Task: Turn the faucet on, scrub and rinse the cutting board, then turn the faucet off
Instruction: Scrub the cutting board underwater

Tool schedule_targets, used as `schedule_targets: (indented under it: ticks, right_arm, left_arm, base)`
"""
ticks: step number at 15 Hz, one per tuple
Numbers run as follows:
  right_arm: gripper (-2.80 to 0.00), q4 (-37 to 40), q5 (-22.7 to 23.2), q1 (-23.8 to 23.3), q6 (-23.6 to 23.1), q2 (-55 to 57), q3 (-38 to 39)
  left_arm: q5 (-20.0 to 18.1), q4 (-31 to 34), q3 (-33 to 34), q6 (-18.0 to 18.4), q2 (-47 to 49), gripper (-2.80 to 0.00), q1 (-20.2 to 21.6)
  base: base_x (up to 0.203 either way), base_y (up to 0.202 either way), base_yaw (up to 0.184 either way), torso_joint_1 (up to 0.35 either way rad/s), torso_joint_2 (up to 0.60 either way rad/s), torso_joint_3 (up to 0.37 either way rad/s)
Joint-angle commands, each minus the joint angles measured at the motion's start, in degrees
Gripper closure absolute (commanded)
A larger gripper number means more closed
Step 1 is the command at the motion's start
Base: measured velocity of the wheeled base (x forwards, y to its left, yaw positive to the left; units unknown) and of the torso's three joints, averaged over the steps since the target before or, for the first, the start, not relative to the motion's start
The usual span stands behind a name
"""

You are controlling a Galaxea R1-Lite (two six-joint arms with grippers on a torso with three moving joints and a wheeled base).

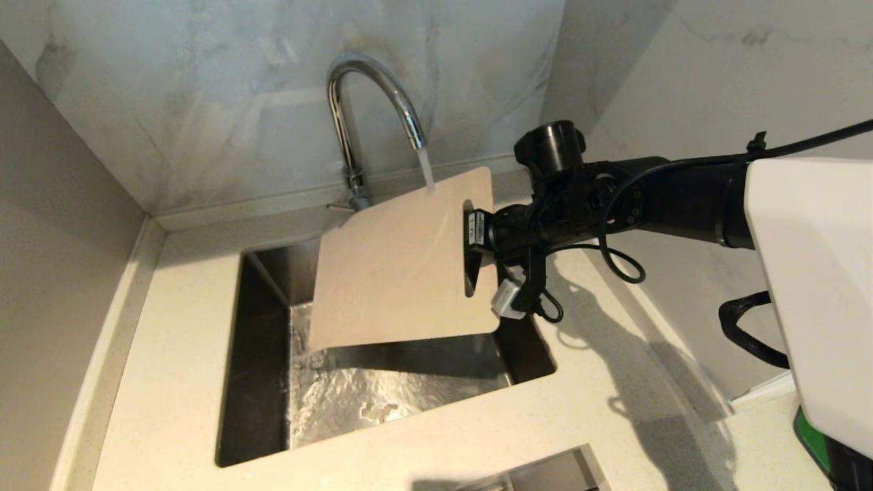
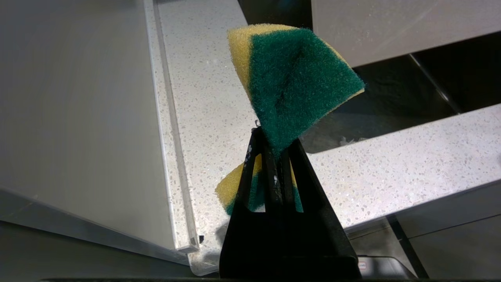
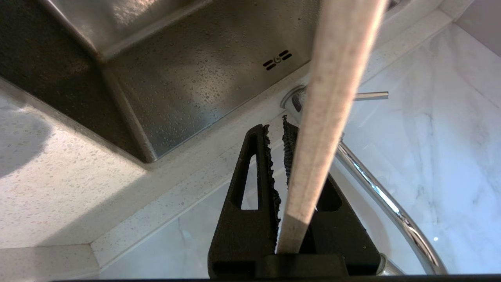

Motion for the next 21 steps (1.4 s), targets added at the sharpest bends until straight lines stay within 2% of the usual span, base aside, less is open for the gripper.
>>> schedule_targets:
  ticks: [1, 9, 15, 21]
  right_arm:
    - [0.0, 0.11, 0.09, -0.02, -0.87, 0.0, 0.0]
    - [0.0, 0.46, 0.18, 0.2, -0.87, -0.1, 0.09]
    - [0.0, 1.25, 1.72, 3.29, -0.87, -0.09, 0.85]
    - [0.0, 1.1, 2.64, 4.18, -0.87, -3.24, 6.02]
  left_arm:
    - [0.02, -0.02, 0.01, -0.05, -0.04, 0.0, 0.02]
    - [0.02, -0.04, 0.01, -0.05, 0.05, 0.0, 0.02]
    - [0.02, -0.02, 0.01, -0.05, -0.03, 0.0, 0.02]
    - [0.02, -0.06, 0.01, -0.05, 0.02, 0.0, 0.02]
  base:
    - [0.0, 0.0, 0.0, 0.0, 0.0, 0.0]
    - [0.0, 0.0, 0.0, 0.0, 0.0, 0.0]
    - [0.0, 0.0, 0.0, 0.0, 0.0, 0.0]
    - [0.0, 0.0, 0.0, 0.0, 0.0, 0.0]
